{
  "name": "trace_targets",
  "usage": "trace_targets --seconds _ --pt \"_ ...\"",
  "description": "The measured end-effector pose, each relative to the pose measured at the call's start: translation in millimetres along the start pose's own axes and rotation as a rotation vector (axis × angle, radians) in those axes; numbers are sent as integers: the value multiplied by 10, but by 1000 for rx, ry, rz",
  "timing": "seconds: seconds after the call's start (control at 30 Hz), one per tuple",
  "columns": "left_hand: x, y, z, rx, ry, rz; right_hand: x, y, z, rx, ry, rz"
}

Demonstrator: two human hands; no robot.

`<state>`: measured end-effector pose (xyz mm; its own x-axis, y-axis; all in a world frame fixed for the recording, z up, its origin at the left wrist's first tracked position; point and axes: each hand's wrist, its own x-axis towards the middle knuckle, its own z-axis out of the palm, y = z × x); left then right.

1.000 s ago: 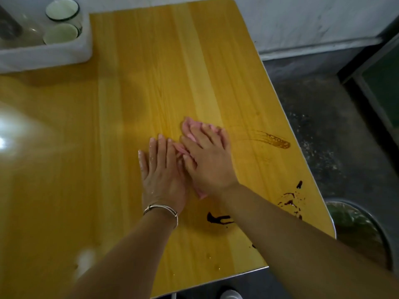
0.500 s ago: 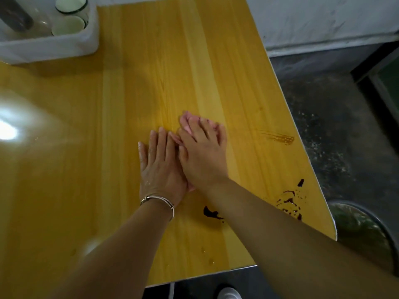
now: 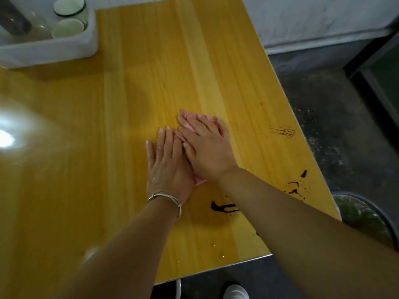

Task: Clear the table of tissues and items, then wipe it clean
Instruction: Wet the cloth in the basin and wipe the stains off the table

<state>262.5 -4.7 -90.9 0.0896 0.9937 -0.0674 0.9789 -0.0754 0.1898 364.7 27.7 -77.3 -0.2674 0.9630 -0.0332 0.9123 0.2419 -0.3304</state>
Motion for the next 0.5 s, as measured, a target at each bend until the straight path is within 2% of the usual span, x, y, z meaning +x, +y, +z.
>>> trace_targets --seconds 0.07,0.1,0.2,0.3,0.4,0.5 --pt "1 -28 24 -30 70 9 -134 152 -62 -26 55 11" --pt "-2 -13 48 -39 91 25 -237 275 -112 -40 95 103" --pt "-4 32 56 -21 73 69 -488 642 -197 -58 158 533" --pt "7 82 38 29 50 133 -428 646 -228 -40 194 761" --pt "22 82 50 59 40 166 -293 515 -209 -18 200 746" --pt "17 58 67 57 46 167 -421 529 -231 -24 161 526"
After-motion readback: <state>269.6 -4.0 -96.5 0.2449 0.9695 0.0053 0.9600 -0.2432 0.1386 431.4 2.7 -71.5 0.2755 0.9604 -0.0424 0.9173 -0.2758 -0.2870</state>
